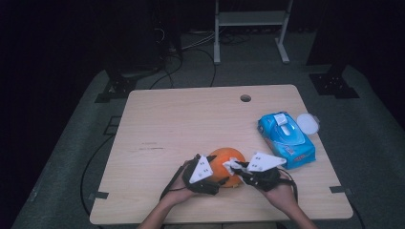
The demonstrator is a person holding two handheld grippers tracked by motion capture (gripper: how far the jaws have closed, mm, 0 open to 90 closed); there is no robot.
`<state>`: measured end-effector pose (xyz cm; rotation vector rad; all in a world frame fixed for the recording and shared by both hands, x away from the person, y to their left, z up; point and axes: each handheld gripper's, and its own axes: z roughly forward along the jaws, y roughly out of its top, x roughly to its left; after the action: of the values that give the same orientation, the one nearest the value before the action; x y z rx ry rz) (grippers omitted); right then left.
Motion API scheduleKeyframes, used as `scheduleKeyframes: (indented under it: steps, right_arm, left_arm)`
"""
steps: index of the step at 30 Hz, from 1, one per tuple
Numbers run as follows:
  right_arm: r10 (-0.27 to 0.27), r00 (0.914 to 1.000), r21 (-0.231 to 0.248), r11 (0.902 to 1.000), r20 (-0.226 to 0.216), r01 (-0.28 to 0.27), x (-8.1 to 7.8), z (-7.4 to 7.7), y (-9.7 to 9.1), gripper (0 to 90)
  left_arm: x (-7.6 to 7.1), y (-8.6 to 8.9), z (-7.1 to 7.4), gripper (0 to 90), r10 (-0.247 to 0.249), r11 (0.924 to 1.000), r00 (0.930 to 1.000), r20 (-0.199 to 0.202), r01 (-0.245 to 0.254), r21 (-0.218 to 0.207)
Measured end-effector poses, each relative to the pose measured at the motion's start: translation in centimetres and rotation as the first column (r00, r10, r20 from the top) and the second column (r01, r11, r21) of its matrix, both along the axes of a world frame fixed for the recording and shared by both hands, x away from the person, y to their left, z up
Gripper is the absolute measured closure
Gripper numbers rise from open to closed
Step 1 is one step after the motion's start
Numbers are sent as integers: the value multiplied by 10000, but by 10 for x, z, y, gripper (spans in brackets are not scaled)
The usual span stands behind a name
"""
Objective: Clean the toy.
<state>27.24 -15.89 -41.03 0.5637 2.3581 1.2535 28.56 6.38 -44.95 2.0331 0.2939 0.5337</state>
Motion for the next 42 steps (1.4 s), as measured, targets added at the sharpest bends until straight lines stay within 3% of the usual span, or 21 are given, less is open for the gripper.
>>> scheduleKeyframes:
  steps: [1,3,8,10,12,15,16,17,19,24,26,28,30,32,36,39,42]
  right_arm:
    - [114,9996,-407,9991,263,-104,-4,0,8,767]
    - [171,9985,-694,9975,525,-134,-6,0,11,768]
    - [-647,9979,-629,9959,104,652,6,-3,-9,770]
    - [-705,9972,-315,9971,-239,698,9,-6,-15,769]
    - [-508,9986,-223,9985,-149,505,5,-4,-10,769]
    - [756,9962,547,9958,-434,-732,-4,-3,8,768]
    - [887,9954,312,9957,-360,-876,-6,-3,14,767]
    - [931,9957,-295,9952,23,-930,-7,-4,21,767]
    - [862,9963,-369,9956,-52,-863,-4,-4,21,771]
    - [322,9989,-175,9993,-335,-328,6,-6,1,773]
    - [289,9981,-61,9996,-540,-293,7,-5,-2,771]
    - [549,9976,-69,9984,-420,-553,2,-5,3,770]
    - [880,9956,-73,9961,-322,-883,0,-6,9,769]
    - [963,9948,-291,9948,-320,-972,1,-6,11,770]
    - [562,9978,-270,9980,-355,-572,5,-7,1,772]
    - [243,9986,-144,9996,-468,-250,9,-9,-8,772]
    - [163,9994,-130,9998,-307,-167,6,-8,-5,771]
  left_arm:
    - [-1,0,1,198,50,9998,10000,43,-51,195]
    - [-1,5,0,206,50,10000,9999,-132,-49,27]
    - [3,12,-2,204,-139,9997,9989,-448,131,-184]
    - [4,11,0,191,-281,9992,9967,-759,259,-301]
    - [5,12,2,191,-323,9986,9937,-1074,276,-445]
    - [4,12,1,216,-381,9990,9944,-984,355,-282]
    - [4,13,1,218,-319,9995,9947,-981,312,-94]
    - [4,14,1,224,-307,9995,9953,-916,309,5]
    - [4,16,0,235,-338,9994,9952,-916,341,15]
    - [4,18,2,238,-372,9993,9949,-942,368,-59]
    - [2,15,6,194,-203,9997,9967,-786,194,-123]
    - [2,11,9,173,-27,9996,9978,-665,8,-285]
    - [2,12,6,197,-53,10000,9986,-533,52,-14]
    - [6,17,5,289,29,10000,9961,-883,-23,70]
    - [13,28,5,308,104,9999,9878,-1555,-119,-89]
    - [13,30,4,300,89,9997,9871,-1598,-122,-197]
    - [12,26,12,196,83,9994,9907,-1360,-128,-324]
